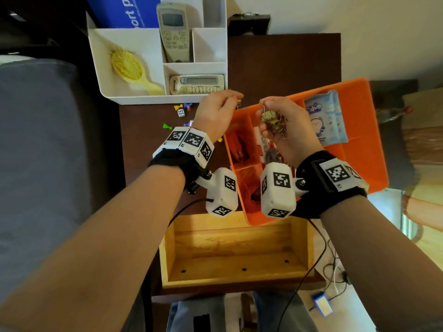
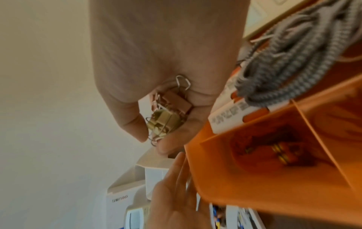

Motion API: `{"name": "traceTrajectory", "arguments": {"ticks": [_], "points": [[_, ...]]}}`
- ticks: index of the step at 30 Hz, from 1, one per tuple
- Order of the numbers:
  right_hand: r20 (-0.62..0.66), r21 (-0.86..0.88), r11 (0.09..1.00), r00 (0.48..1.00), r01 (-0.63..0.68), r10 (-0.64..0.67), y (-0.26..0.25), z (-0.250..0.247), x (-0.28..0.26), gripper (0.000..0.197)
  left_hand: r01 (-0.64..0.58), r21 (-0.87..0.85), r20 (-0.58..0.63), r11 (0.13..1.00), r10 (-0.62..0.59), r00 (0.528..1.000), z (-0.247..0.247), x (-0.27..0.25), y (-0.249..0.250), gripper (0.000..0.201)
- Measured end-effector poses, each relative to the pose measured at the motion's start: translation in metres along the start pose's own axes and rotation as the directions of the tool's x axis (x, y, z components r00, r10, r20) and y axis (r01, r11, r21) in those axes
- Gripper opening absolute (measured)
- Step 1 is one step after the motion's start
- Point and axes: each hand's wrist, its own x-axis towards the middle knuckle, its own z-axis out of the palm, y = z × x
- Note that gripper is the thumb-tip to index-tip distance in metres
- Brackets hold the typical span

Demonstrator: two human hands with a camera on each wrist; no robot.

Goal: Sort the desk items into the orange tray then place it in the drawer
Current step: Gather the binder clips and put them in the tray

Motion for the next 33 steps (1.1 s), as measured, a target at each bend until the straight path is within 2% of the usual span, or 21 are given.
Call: {"name": "traceTrajectory", "arguments": {"ticks": [3, 6, 8, 11, 13, 16, 21, 28, 33], "points": [[-0.028, -0.004, 1.0, 1.0, 0.007, -0.007, -0.005, -0.01, 0.006, 0.009, -0.048, 0.166, 0.008, 0.985, 0.048, 0.999, -0.002, 0.005, 0.011, 0.039], [-0.029, 0.019, 1.0, 1.0, -0.002, 0.003, -0.007, -0.019, 0.009, 0.008, -0.061, 0.416, -0.068, 0.908, 0.098, 0.993, -0.002, 0.014, 0.019, 0.03], [-0.028, 0.016, 1.0, 1.0, -0.01, 0.01, -0.009, -0.024, 0.009, 0.007, -0.07, 0.533, -0.068, 0.843, 0.125, 0.99, -0.001, 0.023, 0.025, 0.026], [-0.027, 0.012, 1.0, 1.0, -0.016, 0.017, -0.011, -0.03, 0.011, 0.007, -0.164, 0.72, 0.079, 0.674, 0.156, 0.985, 0.001, 0.037, 0.029, 0.024], [-0.019, 0.011, 1.0, 1.0, -0.02, 0.02, -0.011, -0.033, 0.013, 0.008, -0.238, 0.785, 0.17, 0.571, 0.17, 0.971, 0.001, 0.041, 0.029, 0.024], [-0.018, 0.02, 1.0, 1.0, -0.024, 0.024, -0.013, -0.036, 0.015, 0.01, -0.311, 0.78, 0.249, 0.543, 0.187, 0.95, 0.002, 0.045, 0.026, 0.022], [-0.015, 0.026, 0.999, 0.999, -0.029, 0.029, -0.012, -0.04, 0.018, 0.008, -0.355, 0.779, 0.386, 0.517, 0.05, 0.921, 0.0, 0.057, 0.023, 0.03], [-0.018, 0.036, 0.999, 0.999, -0.037, 0.038, -0.008, -0.041, 0.022, 0.008, -0.406, 0.788, 0.376, 0.462, 0.161, 0.912, -0.002, 0.056, 0.013, 0.023], [-0.017, 0.024, 0.999, 0.999, -0.037, 0.038, -0.005, -0.039, 0.021, 0.007, -0.442, 0.771, 0.397, 0.459, 0.196, 0.896, -0.004, 0.057, 0.01, 0.017]]}}
